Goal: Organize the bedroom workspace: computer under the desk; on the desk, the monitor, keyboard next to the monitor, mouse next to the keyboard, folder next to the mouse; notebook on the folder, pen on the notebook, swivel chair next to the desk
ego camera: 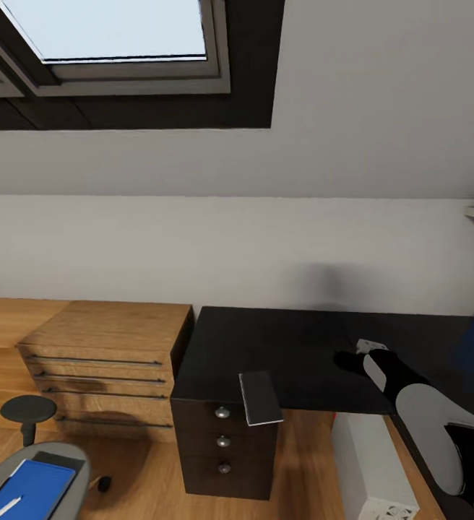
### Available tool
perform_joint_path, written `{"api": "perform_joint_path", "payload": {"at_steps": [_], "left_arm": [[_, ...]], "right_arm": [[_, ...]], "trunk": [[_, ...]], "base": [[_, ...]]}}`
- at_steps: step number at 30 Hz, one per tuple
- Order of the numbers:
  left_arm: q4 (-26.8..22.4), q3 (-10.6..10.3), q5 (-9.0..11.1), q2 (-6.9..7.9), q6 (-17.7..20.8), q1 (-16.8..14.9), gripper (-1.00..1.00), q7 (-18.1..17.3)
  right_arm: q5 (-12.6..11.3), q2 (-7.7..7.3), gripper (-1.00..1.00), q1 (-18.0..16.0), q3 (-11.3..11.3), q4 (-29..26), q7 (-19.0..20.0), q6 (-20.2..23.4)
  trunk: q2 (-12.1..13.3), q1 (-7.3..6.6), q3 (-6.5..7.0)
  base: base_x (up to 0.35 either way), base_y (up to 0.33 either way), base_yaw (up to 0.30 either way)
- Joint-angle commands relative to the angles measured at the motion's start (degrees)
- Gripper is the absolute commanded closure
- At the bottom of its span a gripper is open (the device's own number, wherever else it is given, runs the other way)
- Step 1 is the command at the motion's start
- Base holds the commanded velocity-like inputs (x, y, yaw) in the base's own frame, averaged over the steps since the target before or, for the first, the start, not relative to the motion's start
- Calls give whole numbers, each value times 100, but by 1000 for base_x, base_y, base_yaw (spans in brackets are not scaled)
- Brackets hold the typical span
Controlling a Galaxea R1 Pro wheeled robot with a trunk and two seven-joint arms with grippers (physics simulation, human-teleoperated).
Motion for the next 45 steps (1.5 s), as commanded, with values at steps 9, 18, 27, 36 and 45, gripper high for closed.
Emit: {"api": "perform_joint_path", "payload": {"at_steps": [9, 18, 27, 36, 45], "left_arm": [[-128, -4, 90, 178, -41, -5, -100, 5], [-136, 6, 82, 319, -88, -3, -100, -9], [-136, 8, 75, 343, -91, -2, -100, -21], [-129, 9, 68, 346, -86, -4, -100, -16], [-127, 2, 66, 337, -85, -4, -100, -14]], "right_arm": [[-68, -38, 100, 17, -17, 103, -32, -29], [-71, -99, 100, 64, -18, 295, -167, -579], [-259, -118, 100, 69, -18, 350, -194, -645], [-332, -119, 100, 70, -18, 474, -212, -650], [-335, -110, 100, 70, -15, 547, -219, -652]], "trunk": [[-6, 1, 47], [-6, 1, 75], [-6, 1, 78], [-6, 1, 78], [-6, 1, 70]], "base": [[0, 0, -182], [0, 0, -237], [0, 0, -283], [-2, 0, -292], [-182, -53, -197]]}}
